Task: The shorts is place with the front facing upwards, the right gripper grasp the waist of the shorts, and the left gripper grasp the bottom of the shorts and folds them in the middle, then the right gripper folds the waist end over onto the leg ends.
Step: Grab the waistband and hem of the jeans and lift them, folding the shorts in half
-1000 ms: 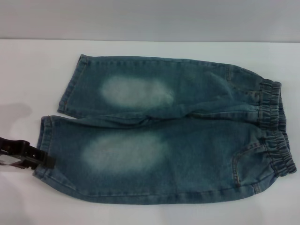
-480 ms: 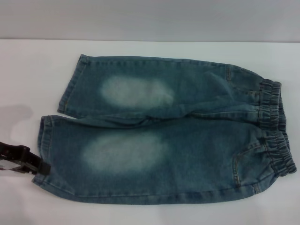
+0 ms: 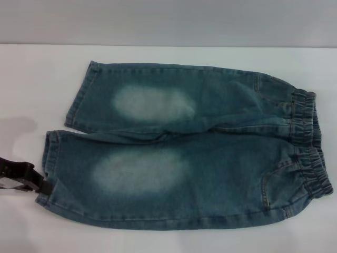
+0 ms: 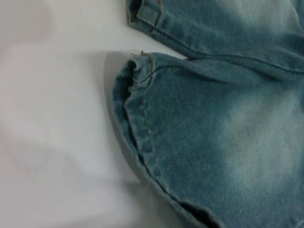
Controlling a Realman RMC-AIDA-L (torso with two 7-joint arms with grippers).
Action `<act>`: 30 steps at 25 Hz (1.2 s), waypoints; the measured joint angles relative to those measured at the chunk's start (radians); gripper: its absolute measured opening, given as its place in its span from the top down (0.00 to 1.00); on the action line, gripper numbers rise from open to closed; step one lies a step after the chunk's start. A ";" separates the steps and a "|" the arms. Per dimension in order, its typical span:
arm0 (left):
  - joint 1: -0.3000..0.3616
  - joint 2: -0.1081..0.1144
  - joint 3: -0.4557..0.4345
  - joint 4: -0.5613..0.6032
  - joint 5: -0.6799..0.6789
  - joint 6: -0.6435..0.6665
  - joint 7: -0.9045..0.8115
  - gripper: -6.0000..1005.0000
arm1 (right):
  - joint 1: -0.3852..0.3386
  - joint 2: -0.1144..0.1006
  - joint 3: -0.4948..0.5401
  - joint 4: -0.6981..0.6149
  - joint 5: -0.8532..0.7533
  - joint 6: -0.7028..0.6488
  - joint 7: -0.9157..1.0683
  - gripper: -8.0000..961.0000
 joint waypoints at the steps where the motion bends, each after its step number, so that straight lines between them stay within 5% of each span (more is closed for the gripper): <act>1: 0.000 0.000 0.000 0.000 0.000 0.000 0.000 0.93 | 0.000 0.000 0.000 0.000 0.000 0.000 0.001 0.40; 7: -0.002 -0.006 -0.013 0.007 -0.010 -0.022 -0.025 0.97 | 0.000 -0.006 -0.008 -0.024 -0.001 0.062 0.056 0.40; 11: -0.002 -0.006 -0.013 0.007 -0.010 -0.022 -0.025 0.97 | -0.007 -0.029 -0.034 -0.077 -0.111 0.138 0.224 0.40; 16: -0.023 -0.019 -0.103 0.001 -0.041 -0.030 -0.027 0.97 | -0.025 -0.099 -0.038 -0.174 -0.497 0.132 0.654 0.40; 24: -0.034 -0.034 -0.111 -0.005 -0.129 -0.077 -0.042 0.97 | -0.047 -0.232 0.009 -0.415 -1.109 -0.157 1.249 0.40; 30: -0.025 -0.029 -0.110 0.000 -0.191 -0.123 -0.046 0.97 | -0.006 -0.272 0.192 -0.571 -1.539 -0.464 1.457 0.40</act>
